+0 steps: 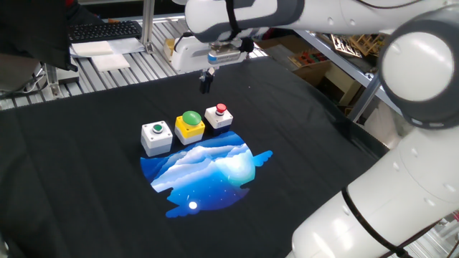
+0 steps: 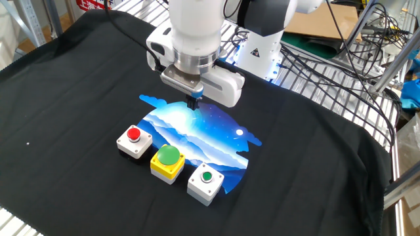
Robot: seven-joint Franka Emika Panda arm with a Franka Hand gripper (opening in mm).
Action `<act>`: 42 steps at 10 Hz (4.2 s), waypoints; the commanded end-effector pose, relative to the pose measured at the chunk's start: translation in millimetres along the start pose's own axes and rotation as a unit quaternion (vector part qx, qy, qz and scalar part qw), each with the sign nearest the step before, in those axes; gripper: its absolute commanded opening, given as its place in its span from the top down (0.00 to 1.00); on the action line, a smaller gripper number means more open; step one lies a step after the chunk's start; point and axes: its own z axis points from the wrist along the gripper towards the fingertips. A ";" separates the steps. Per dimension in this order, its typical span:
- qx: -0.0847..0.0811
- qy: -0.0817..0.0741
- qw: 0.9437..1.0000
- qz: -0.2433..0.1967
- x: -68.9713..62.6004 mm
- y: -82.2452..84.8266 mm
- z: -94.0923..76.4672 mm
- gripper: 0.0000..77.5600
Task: Press three buttons from left to right in sequence
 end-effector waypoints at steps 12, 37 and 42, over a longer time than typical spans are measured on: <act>-0.038 -0.014 0.999 0.021 -31.8 -13.2 18.0 1.00; -0.059 -0.045 0.996 0.059 -41.4 -53.0 69.1 1.00; -0.044 -0.078 0.995 0.040 -41.6 -52.4 72.1 1.00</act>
